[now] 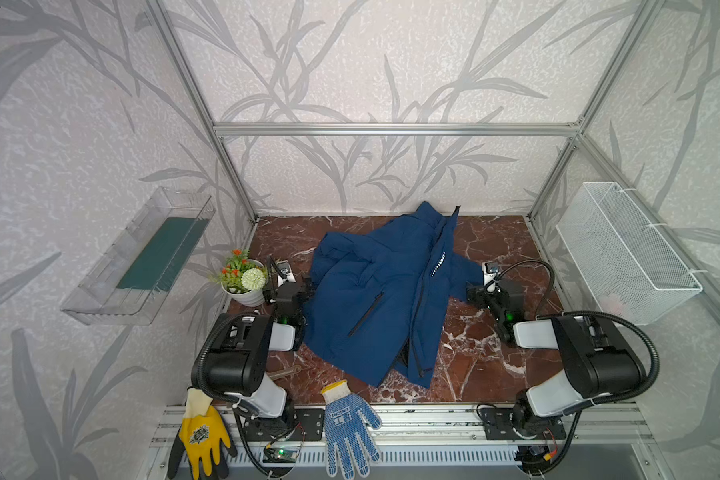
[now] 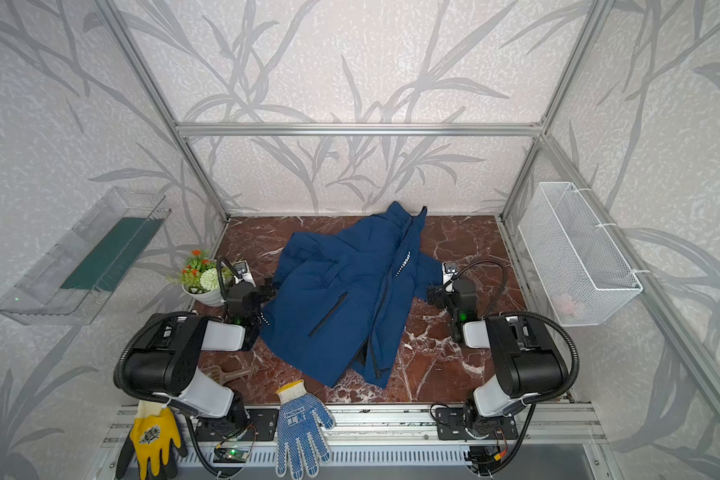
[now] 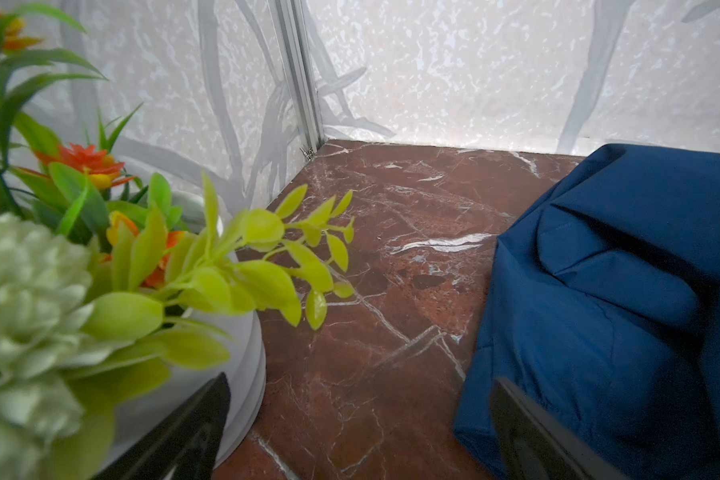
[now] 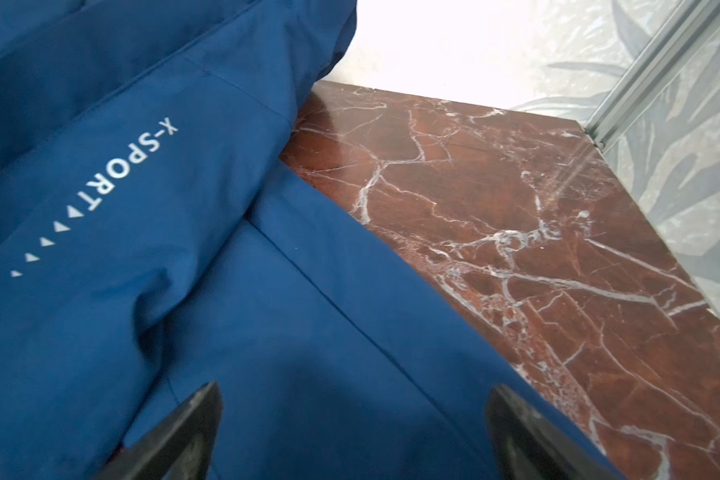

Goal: Zip up the jacket

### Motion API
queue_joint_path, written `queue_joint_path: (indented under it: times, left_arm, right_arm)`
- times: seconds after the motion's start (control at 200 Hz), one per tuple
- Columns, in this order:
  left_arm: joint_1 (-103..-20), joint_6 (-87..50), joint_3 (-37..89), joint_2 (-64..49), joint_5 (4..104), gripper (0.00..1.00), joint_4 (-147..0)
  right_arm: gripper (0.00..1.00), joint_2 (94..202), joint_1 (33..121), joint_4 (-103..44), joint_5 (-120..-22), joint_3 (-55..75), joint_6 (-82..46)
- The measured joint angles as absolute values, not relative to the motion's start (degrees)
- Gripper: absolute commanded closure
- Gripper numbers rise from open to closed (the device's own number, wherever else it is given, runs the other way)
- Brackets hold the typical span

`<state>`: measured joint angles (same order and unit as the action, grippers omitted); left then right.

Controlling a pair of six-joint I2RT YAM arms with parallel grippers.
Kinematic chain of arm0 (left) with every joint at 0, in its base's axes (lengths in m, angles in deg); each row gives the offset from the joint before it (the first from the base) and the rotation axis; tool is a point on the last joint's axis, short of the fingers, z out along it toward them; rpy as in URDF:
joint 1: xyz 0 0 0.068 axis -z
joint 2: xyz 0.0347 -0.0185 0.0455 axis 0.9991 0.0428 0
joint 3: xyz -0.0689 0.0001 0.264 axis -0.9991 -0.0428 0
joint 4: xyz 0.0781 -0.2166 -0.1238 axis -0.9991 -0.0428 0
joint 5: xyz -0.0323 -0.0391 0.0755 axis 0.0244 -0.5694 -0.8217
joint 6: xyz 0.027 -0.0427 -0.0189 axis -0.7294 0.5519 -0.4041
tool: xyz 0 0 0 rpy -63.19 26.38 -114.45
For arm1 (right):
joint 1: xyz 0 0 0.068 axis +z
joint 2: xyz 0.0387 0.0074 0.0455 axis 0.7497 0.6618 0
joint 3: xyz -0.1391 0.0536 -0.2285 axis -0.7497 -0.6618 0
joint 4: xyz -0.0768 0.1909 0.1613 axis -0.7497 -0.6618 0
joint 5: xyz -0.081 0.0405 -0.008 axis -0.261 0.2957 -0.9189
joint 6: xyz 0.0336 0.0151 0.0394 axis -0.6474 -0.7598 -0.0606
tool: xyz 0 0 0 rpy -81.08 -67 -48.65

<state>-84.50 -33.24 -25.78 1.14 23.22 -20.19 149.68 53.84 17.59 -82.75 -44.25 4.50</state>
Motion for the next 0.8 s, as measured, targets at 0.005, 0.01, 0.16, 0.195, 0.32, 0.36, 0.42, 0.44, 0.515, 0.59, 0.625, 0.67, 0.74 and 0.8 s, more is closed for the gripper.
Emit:
queue_joint_path:
  times: [0.005,0.01,0.16,0.195,0.32,0.36,0.42,0.44,0.515,0.59,0.625,0.67,0.74,0.8]
  left_arm:
    - [-84.5,-33.2,-25.8,1.1,23.2,0.01,-20.2]
    - [-84.5,-33.2,-25.8,1.1,23.2,0.01,-20.2]
    - [-84.5,-33.2,-25.8,1.1,23.2,0.01,-20.2]
    - [-84.5,-33.2,-25.8,1.1,23.2,0.01,-20.2]
    - [-84.5,-33.2,-25.8,1.1,23.2,0.01,-20.2]
    - [-84.5,-33.2,-25.8,1.1,23.2,0.01,-20.2]
    - [-84.5,-33.2,-25.8,1.1,23.2,0.01,-20.2]
    - [-84.5,-33.2,-25.8,1.1,23.2,0.01,-20.2]
    - [-84.5,-33.2,-25.8,1.1,23.2,0.01,-20.2]
    - [-84.5,-33.2,-25.8,1.1,23.2,0.01,-20.2]
    - [-84.5,-33.2,-25.8,1.1,23.2,0.01,-20.2]
    - [-84.5,-33.2,-25.8,1.1,23.2,0.05,-20.2]
    - [-84.4,-33.2,-25.8,1.1,22.6,0.08,-20.2]
    - [-84.2,-33.2,-25.8,1.1,21.9,0.03,-20.3]
  right_arm:
    - [0.01,149.7,53.8,17.6,-82.7,-44.2,4.5]
    - [0.01,149.7,53.8,17.6,-82.6,-44.2,4.5]
    - [0.01,149.6,53.8,17.6,-81.8,-44.1,4.5]
    - [0.01,149.6,53.8,17.6,-81.6,-44.1,4.5]
    - [0.01,149.6,53.8,17.6,-81.3,-44.1,4.5]
    - [0.01,149.6,53.8,17.6,-81.1,-44.1,4.5]
    - [0.01,149.6,53.8,17.6,-81.1,-44.1,4.5]
    - [0.01,149.6,53.8,17.6,-81.1,-44.1,4.5]
    - [0.01,149.6,53.8,17.6,-81.1,-44.1,4.5]
    - [0.01,149.6,53.8,17.6,-81.1,-44.1,4.5]
    - [0.01,149.6,53.8,17.6,-81.1,-44.1,4.5]
    - [0.01,149.6,53.8,17.6,-81.1,-44.1,4.5]
    - [0.01,149.6,53.8,17.6,-81.1,-44.1,4.5]
    - [0.01,149.1,53.9,17.5,-81.3,-44.1,4.5]
